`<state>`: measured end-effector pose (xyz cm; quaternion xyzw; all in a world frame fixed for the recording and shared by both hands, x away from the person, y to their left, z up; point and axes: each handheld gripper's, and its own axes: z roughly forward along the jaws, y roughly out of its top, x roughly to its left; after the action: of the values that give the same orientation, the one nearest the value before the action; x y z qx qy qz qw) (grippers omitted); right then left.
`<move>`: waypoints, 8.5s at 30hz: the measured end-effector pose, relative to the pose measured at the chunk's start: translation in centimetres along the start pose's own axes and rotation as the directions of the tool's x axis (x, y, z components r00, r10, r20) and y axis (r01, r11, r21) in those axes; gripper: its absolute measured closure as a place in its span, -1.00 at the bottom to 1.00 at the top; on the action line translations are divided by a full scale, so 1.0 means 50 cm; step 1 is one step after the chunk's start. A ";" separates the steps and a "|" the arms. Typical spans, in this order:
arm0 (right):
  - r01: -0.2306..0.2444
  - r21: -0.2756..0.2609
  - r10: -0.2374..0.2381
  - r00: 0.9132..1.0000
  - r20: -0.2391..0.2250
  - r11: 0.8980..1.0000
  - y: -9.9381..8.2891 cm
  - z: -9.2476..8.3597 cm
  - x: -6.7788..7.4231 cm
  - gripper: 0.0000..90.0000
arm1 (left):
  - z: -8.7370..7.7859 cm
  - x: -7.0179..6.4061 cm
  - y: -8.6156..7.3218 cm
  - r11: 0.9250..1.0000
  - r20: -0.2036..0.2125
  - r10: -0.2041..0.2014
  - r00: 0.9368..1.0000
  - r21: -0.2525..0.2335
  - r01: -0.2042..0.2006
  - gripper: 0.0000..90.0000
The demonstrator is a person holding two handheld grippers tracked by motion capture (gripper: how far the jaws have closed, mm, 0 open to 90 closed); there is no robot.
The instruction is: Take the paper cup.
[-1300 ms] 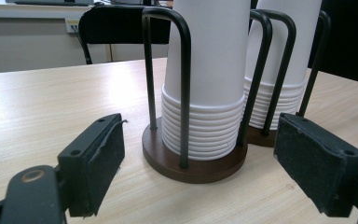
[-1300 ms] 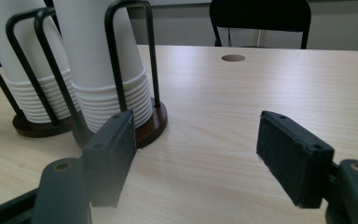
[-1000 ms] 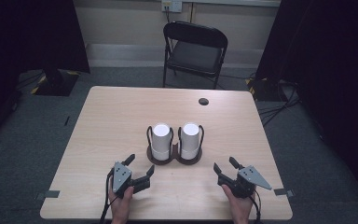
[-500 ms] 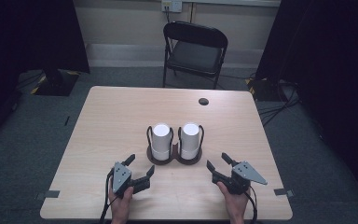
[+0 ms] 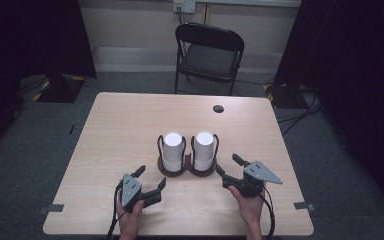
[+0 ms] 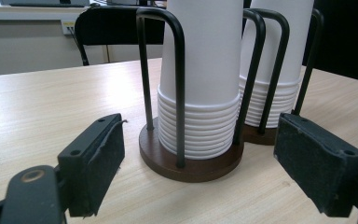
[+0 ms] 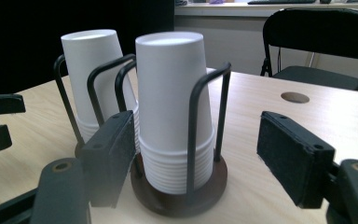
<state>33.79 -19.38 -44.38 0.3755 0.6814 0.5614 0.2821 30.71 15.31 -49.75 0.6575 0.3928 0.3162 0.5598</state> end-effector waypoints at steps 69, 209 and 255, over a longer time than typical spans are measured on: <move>0.081 0.065 -0.076 0.994 -0.083 0.995 0.096 0.202 0.014 -0.25 | -0.001 0.000 0.000 1.000 0.002 -0.002 1.000 -0.005 0.002 -0.65; -0.336 -0.155 0.272 0.904 -0.330 0.929 0.100 -0.008 0.028 -0.22 | 0.022 -0.012 0.052 0.994 0.322 -0.090 0.943 -0.036 0.107 -0.38; -0.580 -0.036 0.476 0.700 -0.532 0.814 0.031 0.022 0.085 -0.22 | 0.070 -0.093 0.048 0.957 0.439 0.017 0.898 -0.268 0.113 0.50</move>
<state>32.60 -15.12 -42.92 0.3666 0.5330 0.7614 -0.0414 31.80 9.43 -47.87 0.6133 0.2236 0.2000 0.7306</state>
